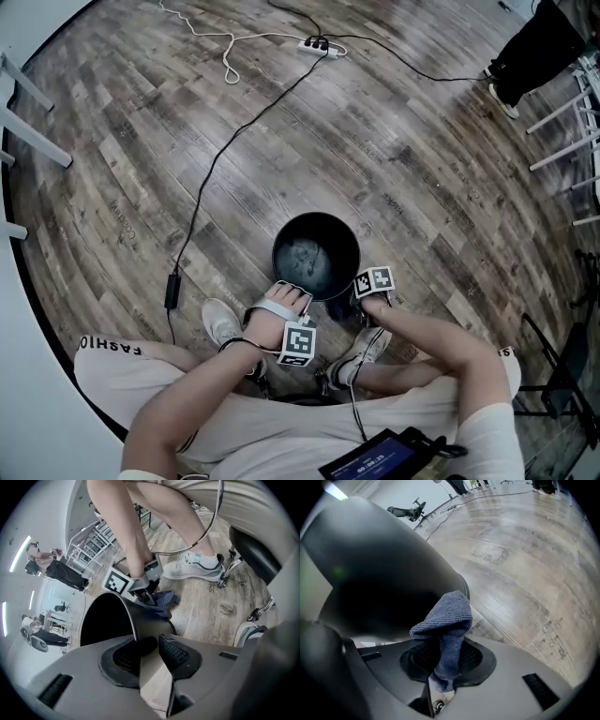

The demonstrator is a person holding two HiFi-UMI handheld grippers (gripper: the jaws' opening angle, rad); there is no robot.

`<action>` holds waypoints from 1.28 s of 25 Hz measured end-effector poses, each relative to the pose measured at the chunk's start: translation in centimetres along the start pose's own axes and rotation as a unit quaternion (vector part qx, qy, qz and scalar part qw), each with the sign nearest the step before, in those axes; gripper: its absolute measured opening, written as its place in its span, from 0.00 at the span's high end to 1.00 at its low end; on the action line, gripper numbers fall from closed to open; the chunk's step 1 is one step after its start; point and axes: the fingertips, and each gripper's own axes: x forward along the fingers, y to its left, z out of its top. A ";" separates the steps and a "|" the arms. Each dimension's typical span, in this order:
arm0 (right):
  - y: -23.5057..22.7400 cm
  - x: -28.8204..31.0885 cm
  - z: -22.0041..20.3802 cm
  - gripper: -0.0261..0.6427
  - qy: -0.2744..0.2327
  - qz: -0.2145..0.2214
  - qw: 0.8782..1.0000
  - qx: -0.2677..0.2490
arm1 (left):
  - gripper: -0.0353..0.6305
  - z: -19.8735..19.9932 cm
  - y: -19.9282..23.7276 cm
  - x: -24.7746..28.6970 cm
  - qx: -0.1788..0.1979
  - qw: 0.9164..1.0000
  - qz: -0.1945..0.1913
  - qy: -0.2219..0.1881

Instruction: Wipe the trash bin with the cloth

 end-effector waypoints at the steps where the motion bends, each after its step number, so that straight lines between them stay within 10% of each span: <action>1: 0.7 -1.3 0.0 0.84 0.001 0.003 1.000 -0.004 | 0.77 -0.6 -0.1 0.0 0.006 1.000 0.001 0.011; 16: 11.9 -12.5 -2.1 0.84 -0.016 0.075 0.997 -0.020 | 0.75 -2.5 -0.4 0.2 0.022 0.999 -0.012 0.033; 32: 4.7 -2.2 0.2 0.86 -0.001 0.035 0.998 -0.058 | 0.78 -0.7 -0.5 0.0 0.006 1.000 -0.015 0.010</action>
